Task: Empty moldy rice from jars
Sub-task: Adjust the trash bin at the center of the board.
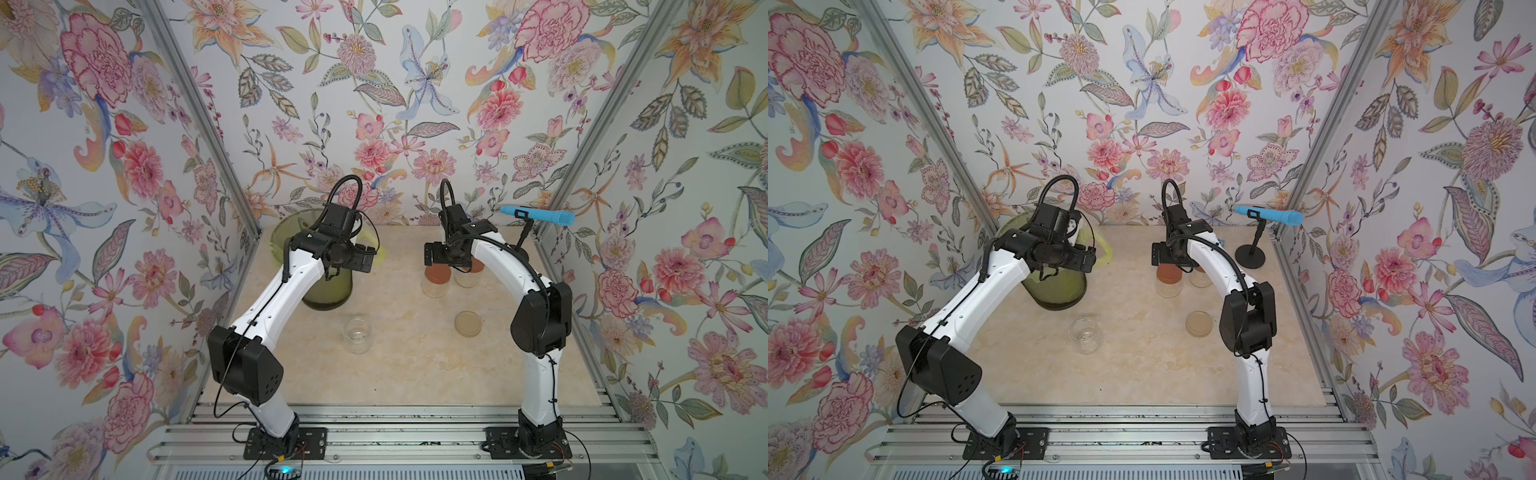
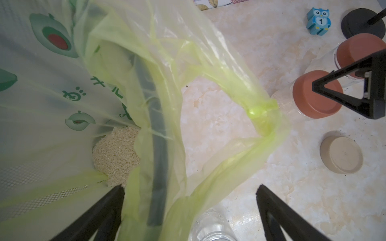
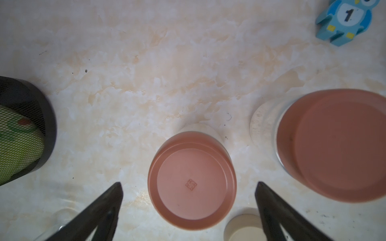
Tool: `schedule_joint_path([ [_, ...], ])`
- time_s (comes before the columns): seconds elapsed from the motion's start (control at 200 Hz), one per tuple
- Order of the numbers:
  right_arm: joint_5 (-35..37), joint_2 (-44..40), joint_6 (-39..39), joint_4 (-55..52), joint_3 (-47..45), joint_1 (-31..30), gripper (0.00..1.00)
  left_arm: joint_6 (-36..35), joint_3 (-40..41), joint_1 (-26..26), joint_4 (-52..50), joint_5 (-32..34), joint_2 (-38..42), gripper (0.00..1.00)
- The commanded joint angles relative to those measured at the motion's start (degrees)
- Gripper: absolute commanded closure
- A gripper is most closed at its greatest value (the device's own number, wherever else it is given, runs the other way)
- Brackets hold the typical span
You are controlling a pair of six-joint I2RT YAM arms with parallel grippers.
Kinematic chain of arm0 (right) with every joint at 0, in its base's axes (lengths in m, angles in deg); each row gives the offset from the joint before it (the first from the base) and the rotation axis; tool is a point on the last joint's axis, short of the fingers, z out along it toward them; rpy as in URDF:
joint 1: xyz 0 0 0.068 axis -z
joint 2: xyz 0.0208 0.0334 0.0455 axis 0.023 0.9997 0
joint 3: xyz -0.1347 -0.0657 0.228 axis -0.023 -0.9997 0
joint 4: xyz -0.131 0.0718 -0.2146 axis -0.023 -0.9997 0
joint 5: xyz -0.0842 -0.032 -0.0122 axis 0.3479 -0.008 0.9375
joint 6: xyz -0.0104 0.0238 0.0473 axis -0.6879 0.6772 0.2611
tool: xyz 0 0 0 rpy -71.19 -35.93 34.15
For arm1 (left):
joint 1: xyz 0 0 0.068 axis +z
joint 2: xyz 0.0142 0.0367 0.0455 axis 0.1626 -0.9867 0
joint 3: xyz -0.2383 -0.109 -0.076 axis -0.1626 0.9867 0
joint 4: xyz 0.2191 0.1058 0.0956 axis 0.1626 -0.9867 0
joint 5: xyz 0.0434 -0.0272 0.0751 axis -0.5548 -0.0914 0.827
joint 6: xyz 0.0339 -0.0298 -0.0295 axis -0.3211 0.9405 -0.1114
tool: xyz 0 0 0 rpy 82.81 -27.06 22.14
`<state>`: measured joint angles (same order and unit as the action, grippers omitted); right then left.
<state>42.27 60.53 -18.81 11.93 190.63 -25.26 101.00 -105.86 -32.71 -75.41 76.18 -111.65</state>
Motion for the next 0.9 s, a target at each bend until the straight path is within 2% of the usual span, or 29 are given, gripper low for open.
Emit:
schedule_joint_path([
  [0.0, -0.59, 2.07, 0.85, -1.42, 1.59, 0.13, 0.0, 1.91, 3.12, 0.49, -1.71, -1.5, 4.06, 0.0],
  [0.52, -1.31, 3.85, 1.35, -1.41, 3.08, 0.19, 0.0, 5.2, 13.74, 1.25, -3.65, -3.06, 15.48, 0.0],
  [0.896, -1.34, 4.13, 1.26, -1.38, 3.15, 0.07, 0.0, 4.14, 12.21, 3.68, -5.61, -2.45, 16.79, 0.0],
])
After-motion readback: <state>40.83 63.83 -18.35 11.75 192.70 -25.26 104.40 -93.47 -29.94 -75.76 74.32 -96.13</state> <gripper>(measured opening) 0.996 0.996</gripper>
